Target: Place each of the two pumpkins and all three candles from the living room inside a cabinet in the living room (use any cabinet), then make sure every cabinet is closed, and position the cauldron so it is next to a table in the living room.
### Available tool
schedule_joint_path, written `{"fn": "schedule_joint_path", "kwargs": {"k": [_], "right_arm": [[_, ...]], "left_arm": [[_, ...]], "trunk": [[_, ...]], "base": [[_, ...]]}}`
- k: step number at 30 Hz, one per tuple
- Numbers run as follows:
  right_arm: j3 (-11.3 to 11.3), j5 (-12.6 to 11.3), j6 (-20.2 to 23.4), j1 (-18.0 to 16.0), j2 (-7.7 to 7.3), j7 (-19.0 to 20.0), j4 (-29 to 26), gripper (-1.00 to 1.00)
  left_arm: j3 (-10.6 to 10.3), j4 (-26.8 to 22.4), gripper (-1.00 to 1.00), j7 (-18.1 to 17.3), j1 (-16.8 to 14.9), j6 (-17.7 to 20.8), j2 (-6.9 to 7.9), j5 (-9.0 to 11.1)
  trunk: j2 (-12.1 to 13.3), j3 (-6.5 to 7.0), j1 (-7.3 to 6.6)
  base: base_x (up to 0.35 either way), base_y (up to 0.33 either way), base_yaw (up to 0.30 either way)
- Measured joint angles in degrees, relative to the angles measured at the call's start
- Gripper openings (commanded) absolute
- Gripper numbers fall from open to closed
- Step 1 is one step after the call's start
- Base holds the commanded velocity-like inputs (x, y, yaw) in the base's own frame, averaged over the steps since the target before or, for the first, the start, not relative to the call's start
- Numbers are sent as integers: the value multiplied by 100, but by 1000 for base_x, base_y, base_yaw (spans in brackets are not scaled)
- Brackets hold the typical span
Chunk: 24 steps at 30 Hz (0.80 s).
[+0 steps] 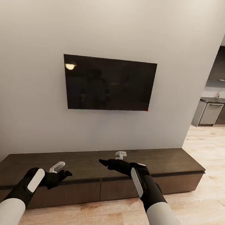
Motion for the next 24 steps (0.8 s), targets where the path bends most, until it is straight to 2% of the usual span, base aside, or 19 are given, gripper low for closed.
{"fn": "schedule_joint_path", "kwargs": {"k": [11,13,17,20,22,23,24], "right_arm": [[-20,7,23,0,0,-182,48,100],[-23,4,28,0,0,-542,54,100],[-19,-54,31,0,0,-1525,76,100],[-15,-354,22,0,0,-2116,144,100],[-15,-566,6,0,0,-2257,169,100],[-15,-716,-9,0,0,-2324,184,100],[-14,-778,-17,0,0,-2352,194,100]], "left_arm": [[-74,-59,100,6,0,9,-12,-6],[-80,-68,100,2,0,14,-17,-3],[-81,-157,100,-55,3,164,-13,12],[-81,-515,100,-595,25,558,2,79],[-81,-661,100,-1033,42,637,17,48],[-84,-740,100,-1452,68,678,62,37],[-86,-774,100,-1729,86,695,106,24]], "trunk": [[0,0,0],[0,0,0],[0,0,0],[0,0,0],[0,0,0],[0,0,0],[0,0,0]], "base": [[0,0,0],[0,0,0],[0,0,0],[0,0,0],[0,0,0],[0,0,0],[0,0,0]]}}
